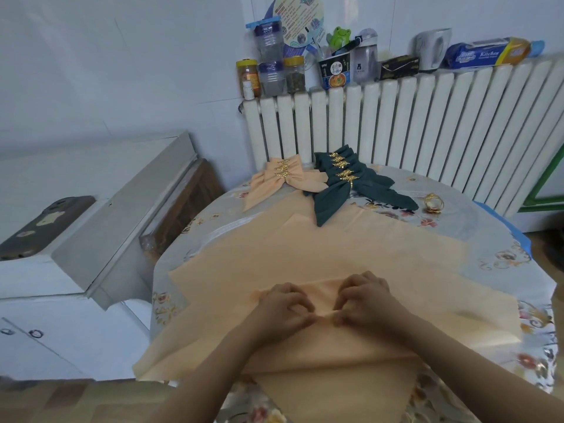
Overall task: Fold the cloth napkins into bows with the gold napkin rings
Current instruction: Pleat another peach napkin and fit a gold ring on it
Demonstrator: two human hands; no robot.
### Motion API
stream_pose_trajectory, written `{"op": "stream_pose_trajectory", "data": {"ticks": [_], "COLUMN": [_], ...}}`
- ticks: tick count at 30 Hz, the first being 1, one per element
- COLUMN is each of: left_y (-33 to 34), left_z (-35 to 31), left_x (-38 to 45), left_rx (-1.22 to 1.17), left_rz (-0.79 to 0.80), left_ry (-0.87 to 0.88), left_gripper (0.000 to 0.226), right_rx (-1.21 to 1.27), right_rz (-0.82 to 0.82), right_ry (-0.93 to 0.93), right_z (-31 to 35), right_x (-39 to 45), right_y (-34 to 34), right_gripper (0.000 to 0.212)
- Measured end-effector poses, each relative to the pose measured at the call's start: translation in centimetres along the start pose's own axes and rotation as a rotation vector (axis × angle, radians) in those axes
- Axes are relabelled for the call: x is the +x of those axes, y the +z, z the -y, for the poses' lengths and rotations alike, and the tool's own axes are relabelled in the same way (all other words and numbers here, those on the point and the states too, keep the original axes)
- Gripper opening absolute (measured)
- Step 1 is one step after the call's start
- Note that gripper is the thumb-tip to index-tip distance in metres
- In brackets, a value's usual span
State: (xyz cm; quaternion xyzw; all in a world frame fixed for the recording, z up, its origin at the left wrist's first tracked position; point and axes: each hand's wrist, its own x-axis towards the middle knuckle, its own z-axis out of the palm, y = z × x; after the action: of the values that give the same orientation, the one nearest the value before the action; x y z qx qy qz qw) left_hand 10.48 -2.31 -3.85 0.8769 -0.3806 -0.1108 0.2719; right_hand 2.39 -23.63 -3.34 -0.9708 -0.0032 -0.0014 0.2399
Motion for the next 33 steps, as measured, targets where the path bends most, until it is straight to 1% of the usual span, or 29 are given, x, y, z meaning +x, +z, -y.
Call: {"op": "stream_pose_trajectory", "data": {"ticks": [2,3,4,6,8,9,10,11,12,15,16,19,20,22,26,28,30,33], "left_y": [-0.7,-0.9,-0.9,-1.1,-1.7,-1.9,-2.3,-2.3,-2.6,-2.7,-2.8,-3.0,-3.4,-3.7,-3.7,-4.0,-4.3,-4.5], "left_z": [0.2,0.4,0.1,0.3,0.9,0.8,1.1,1.2,1.9,3.2,3.7,4.7,5.8,6.3,7.5,7.6,7.6,7.4], "left_x": [0.7,1.2,1.5,3.0,5.2,5.7,7.0,7.3,9.2,11.4,12.1,13.9,15.5,16.4,18.4,18.7,19.2,19.2], "left_rx": [0.017,0.043,0.075,0.068,0.009,-0.002,-0.01,0.003,0.027,0.075,0.08,0.063,0.067,0.062,0.03,-0.016,-0.1,-0.303], "left_rz": [0.079,0.076,0.028,-0.164,-0.288,-0.321,-0.343,-0.361,-0.378,-0.404,-0.404,-0.41,-0.419,-0.425,-0.413,-0.381,-0.347,-0.358], "left_ry": [-0.023,-0.03,-0.028,-0.039,-0.121,-0.161,-0.216,-0.257,-0.298,-0.38,-0.399,-0.408,-0.414,-0.43,-0.438,-0.451,-0.475,-0.535], "left_gripper": [0.041,0.042,0.037,0.021,0.014,0.013,0.014,0.014,0.014,0.015,0.015,0.016,0.016,0.015,0.008,0.004,0.003,0.018], "right_rx": [-0.02,-0.03,-0.015,0.079,0.142,0.137,0.14,0.128,0.116,0.006,-0.015,-0.034,-0.019,0.007,-0.038,0.013,0.075,0.174], "right_rz": [-0.03,-0.057,-0.108,-0.236,-0.302,-0.297,-0.283,-0.256,-0.245,-0.195,-0.193,-0.257,-0.301,-0.356,-0.381,-0.363,-0.291,-0.19], "right_ry": [0.009,0.018,0.032,0.054,0.055,0.064,0.095,0.143,0.187,0.285,0.306,0.35,0.351,0.355,0.345,0.347,0.391,0.463], "right_z": [0.0,-0.1,0.0,-0.1,-0.3,-0.2,-0.5,-0.6,-1.5,-2.6,-2.9,-3.3,-3.7,-3.7,-4.2,-4.0,-3.9,-3.8], "right_x": [1.1,1.8,1.9,3.3,5.3,5.7,6.9,7.4,9.4,12.3,13.3,15.3,17.2,17.9,19.9,20.2,20.8,21.0], "right_y": [0.1,0.1,-0.2,-0.9,-1.6,-1.8,-2.1,-2.1,-2.2,-1.8,-1.6,-1.1,-0.8,-0.5,0.0,-0.2,-0.7,-1.2], "right_gripper": [0.021,0.024,0.027,0.031,0.044,0.05,0.051,0.048,0.044,0.023,0.02,0.019,0.019,0.018,0.019,0.017,0.019,0.031]}}
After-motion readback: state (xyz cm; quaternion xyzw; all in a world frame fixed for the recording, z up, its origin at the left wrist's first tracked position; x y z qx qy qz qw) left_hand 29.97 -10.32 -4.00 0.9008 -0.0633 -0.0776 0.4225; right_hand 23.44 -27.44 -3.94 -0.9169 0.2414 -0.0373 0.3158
